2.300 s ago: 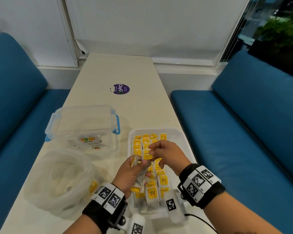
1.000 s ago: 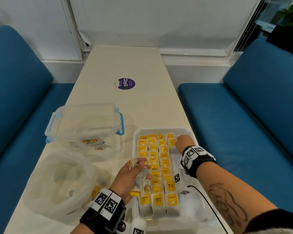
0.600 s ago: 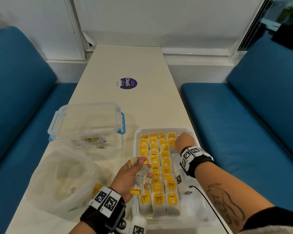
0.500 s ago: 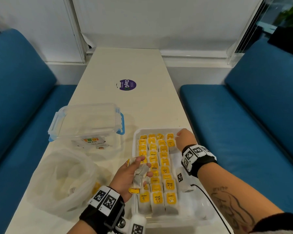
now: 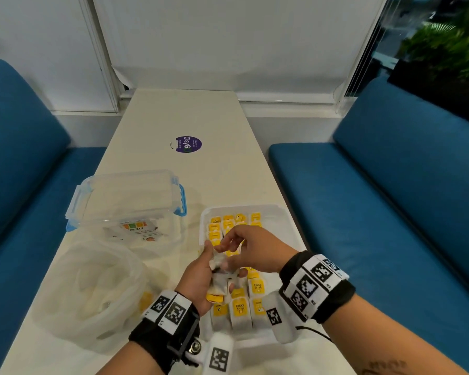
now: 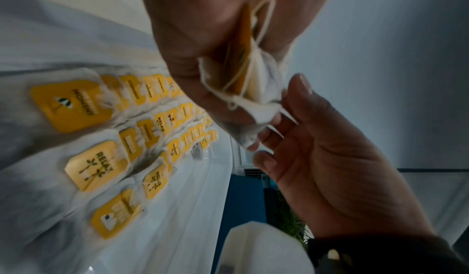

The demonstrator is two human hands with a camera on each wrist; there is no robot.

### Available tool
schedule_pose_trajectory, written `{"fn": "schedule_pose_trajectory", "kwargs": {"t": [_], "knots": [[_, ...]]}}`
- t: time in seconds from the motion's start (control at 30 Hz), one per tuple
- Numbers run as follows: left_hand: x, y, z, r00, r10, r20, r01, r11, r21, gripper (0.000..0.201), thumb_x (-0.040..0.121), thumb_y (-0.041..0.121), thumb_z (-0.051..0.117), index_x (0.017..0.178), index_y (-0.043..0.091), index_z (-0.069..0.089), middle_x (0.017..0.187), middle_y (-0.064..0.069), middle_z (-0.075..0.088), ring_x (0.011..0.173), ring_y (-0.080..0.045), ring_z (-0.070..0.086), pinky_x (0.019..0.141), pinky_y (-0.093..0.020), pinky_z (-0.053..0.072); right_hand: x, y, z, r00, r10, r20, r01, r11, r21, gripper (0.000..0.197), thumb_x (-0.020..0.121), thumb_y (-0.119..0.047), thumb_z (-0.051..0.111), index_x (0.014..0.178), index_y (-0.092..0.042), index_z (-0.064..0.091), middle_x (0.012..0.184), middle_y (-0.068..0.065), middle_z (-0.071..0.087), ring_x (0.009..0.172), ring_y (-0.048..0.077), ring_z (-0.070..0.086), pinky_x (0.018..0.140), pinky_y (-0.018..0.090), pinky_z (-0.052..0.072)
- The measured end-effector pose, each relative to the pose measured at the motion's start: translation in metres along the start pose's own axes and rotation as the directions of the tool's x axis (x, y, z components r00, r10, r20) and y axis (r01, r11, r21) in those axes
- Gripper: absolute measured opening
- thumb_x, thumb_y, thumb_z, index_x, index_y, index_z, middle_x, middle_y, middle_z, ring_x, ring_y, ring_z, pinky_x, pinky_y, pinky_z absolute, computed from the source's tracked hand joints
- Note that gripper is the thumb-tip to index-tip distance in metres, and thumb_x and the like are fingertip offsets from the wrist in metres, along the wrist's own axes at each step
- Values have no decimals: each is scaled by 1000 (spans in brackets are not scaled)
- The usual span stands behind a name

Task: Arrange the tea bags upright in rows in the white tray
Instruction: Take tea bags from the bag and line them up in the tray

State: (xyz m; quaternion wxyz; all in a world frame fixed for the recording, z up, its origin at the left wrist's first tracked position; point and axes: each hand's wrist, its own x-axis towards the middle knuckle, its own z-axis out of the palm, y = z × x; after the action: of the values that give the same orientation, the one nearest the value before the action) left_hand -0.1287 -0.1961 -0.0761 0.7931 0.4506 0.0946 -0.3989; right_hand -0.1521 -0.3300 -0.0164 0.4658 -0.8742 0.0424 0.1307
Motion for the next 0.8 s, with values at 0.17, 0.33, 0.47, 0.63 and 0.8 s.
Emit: {"fn": "schedule_pose_trajectory", "kwargs": {"t": [0.17, 0.33, 0.47, 0.63, 0.8], "knots": [[-2, -6, 0, 999, -21, 49, 17, 997, 75, 69, 84, 70, 23, 110, 19, 63, 78, -10, 72, 51, -24, 63, 39, -23, 45, -7, 2, 17, 992, -110, -62, 98, 980, -175, 22, 76, -17, 75, 96, -18, 65, 80, -16, 54, 66, -2, 53, 60, 20, 48], [-14, -2, -2, 988, 1, 156, -2, 1000, 6, 62, 83, 63, 32, 109, 15, 61, 82, -9, 63, 56, -19, 61, 37, -19, 41, -5, 9, 18, 975, -21, -221, 57, 986, 156, 6, 85, -10, 65, 81, -11, 61, 70, -2, 59, 57, 5, 54, 58, 15, 47], [-16, -4, -8, 986, 137, 95, -142, 989, 43, 24, 85, 27, 54, 101, 10, 56, 82, -9, 62, 53, -17, 59, 38, -20, 41, -5, 12, 17, 972, 82, -221, -12, 953, 302, 11, 86, -5, 63, 77, -11, 60, 71, -3, 57, 57, 1, 52, 49, 6, 40], [-10, -6, -17, 979, 206, -4, -203, 970, 132, 9, 87, 13, 58, 90, 6, 53, 78, -16, 54, 54, -20, 55, 41, -23, 41, -7, 12, 21, 978, 97, -184, -43, 961, 274, 14, 81, -4, 66, 75, -17, 61, 71, -5, 61, 65, 6, 54, 57, 10, 45], [-7, -6, -19, 962, 274, 18, -258, 880, 399, 8, 87, 8, 60, 81, 9, 56, 76, -12, 63, 54, -18, 57, 44, -24, 43, -5, 11, 19, 976, 10, -219, 46, 967, 251, 3, 82, -16, 71, 84, -15, 69, 82, -4, 65, 65, -9, 54, 68, 11, 43]]}}
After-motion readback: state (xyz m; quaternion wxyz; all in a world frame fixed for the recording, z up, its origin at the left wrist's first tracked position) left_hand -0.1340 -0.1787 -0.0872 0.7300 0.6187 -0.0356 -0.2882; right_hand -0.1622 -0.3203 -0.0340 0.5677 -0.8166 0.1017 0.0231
